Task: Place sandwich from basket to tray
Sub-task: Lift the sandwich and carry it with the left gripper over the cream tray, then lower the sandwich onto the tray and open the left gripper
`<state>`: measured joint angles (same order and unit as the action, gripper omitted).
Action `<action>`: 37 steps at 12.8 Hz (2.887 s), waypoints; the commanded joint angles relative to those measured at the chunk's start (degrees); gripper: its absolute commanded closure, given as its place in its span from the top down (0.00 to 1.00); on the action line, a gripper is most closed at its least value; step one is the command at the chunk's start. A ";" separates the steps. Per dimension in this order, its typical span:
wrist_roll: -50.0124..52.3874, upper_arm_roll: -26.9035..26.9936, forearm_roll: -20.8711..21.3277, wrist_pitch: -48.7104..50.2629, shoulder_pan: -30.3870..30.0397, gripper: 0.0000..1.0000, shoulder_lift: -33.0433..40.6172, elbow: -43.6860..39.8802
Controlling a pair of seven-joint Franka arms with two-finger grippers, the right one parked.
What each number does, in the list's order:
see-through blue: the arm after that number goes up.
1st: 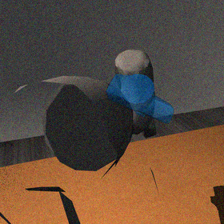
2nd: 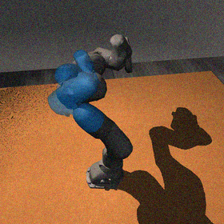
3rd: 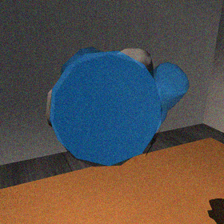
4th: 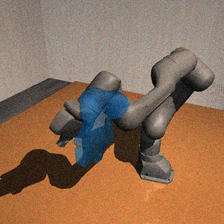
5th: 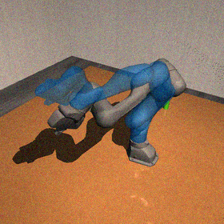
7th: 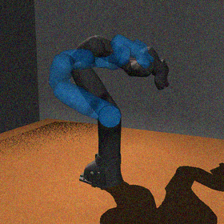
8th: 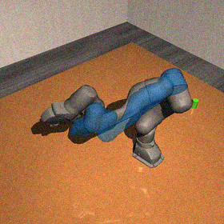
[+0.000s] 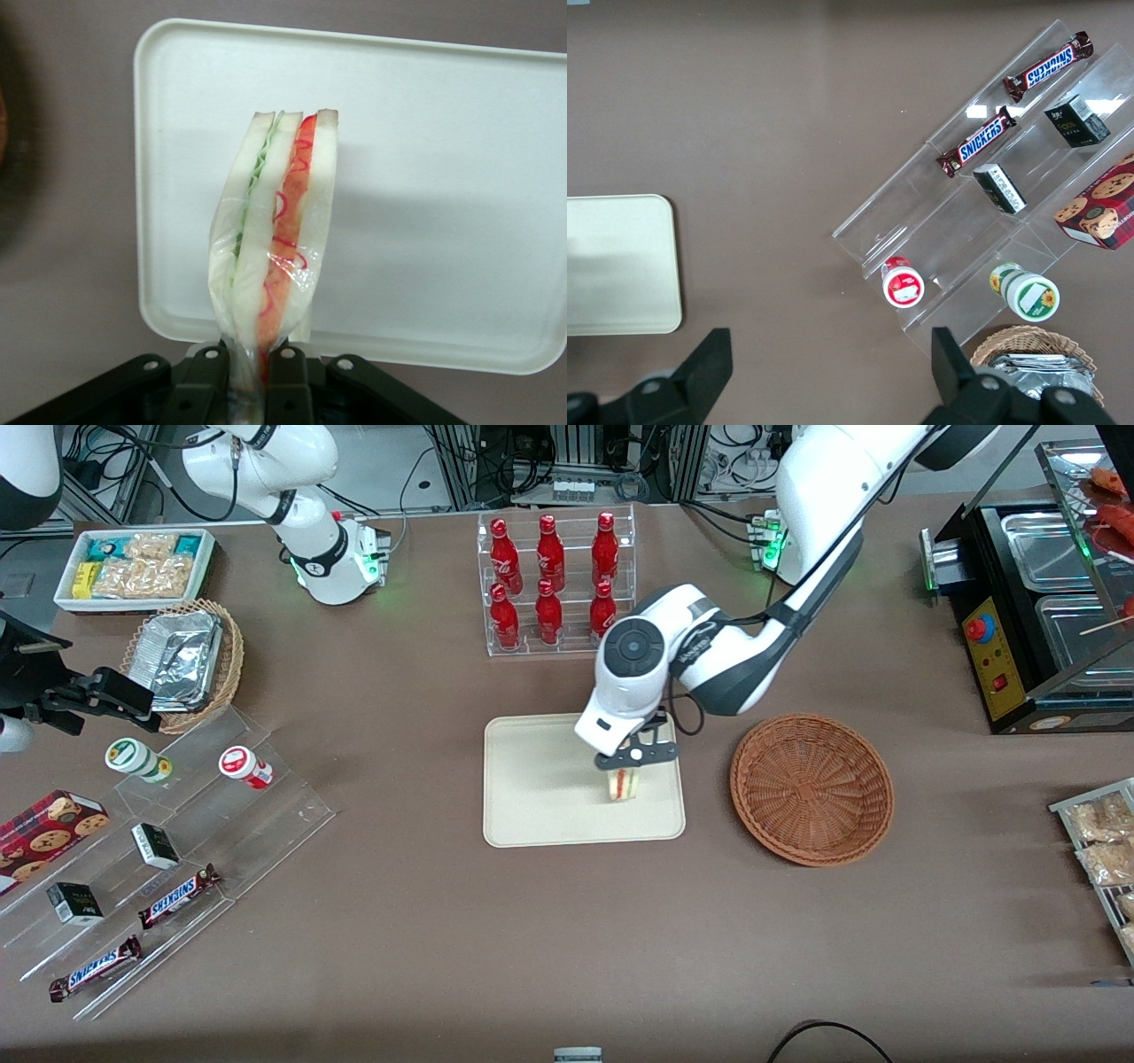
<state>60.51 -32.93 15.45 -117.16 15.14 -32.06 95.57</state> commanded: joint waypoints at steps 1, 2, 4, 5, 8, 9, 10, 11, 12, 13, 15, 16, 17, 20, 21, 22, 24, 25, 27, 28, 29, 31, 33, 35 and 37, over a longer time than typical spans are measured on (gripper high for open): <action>5.83 0.06 4.31 1.67 3.40 0.06 -5.02 -6.43; 6.80 0.06 4.50 1.84 4.28 0.06 -5.99 -7.75; 7.16 0.14 4.33 6.74 5.51 0.06 -8.71 -12.48; 7.16 0.06 4.15 9.46 5.95 0.06 -10.72 -15.56; 6.99 0.06 4.32 11.16 6.48 0.06 -13.38 -18.75; 6.99 0.14 4.32 10.81 6.57 0.06 -13.56 -18.93; 6.99 0.06 4.32 10.64 6.57 0.06 -14.17 -19.45; 7.07 0.06 4.32 10.72 6.66 0.06 -14.87 -20.50; 7.07 0.14 4.41 10.72 7.18 0.06 -15.05 -20.77; 7.16 0.14 4.41 10.55 7.27 0.06 -15.57 -20.86; 8.90 0.49 6.07 9.50 7.97 0.06 -16.37 -20.77; 9.96 0.84 6.52 9.32 8.15 0.06 -16.46 -20.77; 10.06 0.93 6.61 9.23 8.24 0.06 -16.63 -20.77; 10.50 0.94 6.87 7.82 8.42 0.07 -17.60 -20.77; 10.59 0.94 6.87 7.74 8.42 0.08 -17.86 -20.77; 10.94 0.94 6.87 7.30 8.42 0.09 -18.39 -20.77; 10.94 0.94 6.96 5.63 8.50 0.13 -18.48 -20.34; 10.94 0.94 6.96 5.54 8.42 0.16 -18.48 -20.25; 10.85 0.94 6.87 5.54 8.42 0.85 -18.83 -20.16; 10.85 0.94 6.87 5.54 8.42 1.00 -18.74 -20.16; 10.42 0.94 6.87 5.54 8.33 1.00 -18.57 -20.16; 9.89 0.94 6.96 6.24 7.80 1.00 -17.17 -20.16; 9.01 0.85 8.18 11.04 8.06 1.00 -13.75 -20.16; 8.40 0.67 7.84 14.84 7.63 1.00 -10.15 -20.25; 5.68 0.67 7.31 18.43 6.32 1.00 -6.89 -20.16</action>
<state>68.59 -32.70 22.66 -102.16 22.23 -42.92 74.50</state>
